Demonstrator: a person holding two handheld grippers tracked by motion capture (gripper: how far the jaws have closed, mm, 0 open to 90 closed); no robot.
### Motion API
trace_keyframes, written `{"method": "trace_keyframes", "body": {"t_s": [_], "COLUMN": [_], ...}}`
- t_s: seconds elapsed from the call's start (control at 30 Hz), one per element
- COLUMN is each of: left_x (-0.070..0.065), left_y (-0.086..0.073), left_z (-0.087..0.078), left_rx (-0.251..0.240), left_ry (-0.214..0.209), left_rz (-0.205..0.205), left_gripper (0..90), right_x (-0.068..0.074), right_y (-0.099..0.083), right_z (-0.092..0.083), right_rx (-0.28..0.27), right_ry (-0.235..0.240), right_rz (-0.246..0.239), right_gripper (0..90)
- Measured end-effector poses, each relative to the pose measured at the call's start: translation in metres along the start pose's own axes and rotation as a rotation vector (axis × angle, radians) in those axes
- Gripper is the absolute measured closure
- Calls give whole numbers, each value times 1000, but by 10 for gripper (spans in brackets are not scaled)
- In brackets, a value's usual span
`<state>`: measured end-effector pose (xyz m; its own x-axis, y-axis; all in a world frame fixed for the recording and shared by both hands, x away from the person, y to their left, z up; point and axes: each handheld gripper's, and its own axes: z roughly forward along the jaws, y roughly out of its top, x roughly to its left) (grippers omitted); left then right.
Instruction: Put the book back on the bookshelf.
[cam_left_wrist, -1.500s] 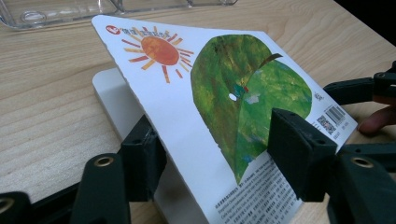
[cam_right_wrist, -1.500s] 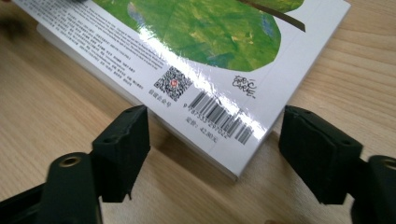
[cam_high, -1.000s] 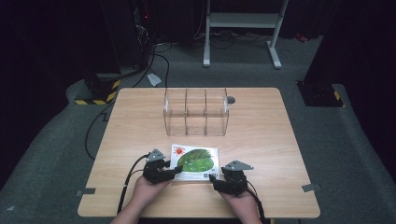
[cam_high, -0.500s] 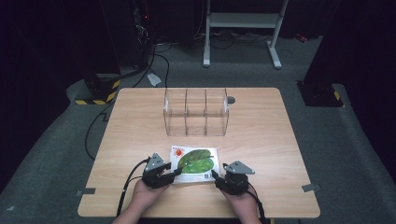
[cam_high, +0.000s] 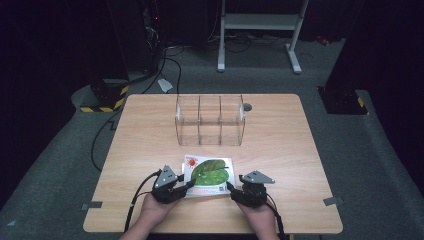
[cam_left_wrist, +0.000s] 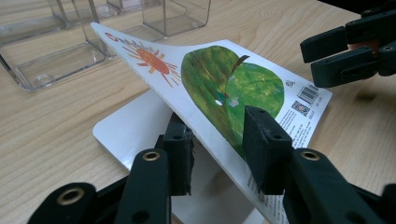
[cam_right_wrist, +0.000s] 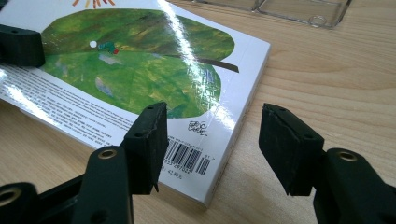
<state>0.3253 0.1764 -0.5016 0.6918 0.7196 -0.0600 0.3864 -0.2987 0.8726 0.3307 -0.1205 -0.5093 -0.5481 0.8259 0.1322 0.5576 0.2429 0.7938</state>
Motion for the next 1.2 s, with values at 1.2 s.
{"method": "trace_keyframes", "body": {"t_s": [1.2], "left_x": [-14], "left_y": [2], "left_z": [-9], "left_rx": [-83], "left_ry": [-2], "left_rz": [174], "left_gripper": [666], "right_x": [-22], "right_y": [14], "right_z": [27], "right_rx": [65], "right_ry": [153], "right_rz": [172], "right_gripper": [228]}}
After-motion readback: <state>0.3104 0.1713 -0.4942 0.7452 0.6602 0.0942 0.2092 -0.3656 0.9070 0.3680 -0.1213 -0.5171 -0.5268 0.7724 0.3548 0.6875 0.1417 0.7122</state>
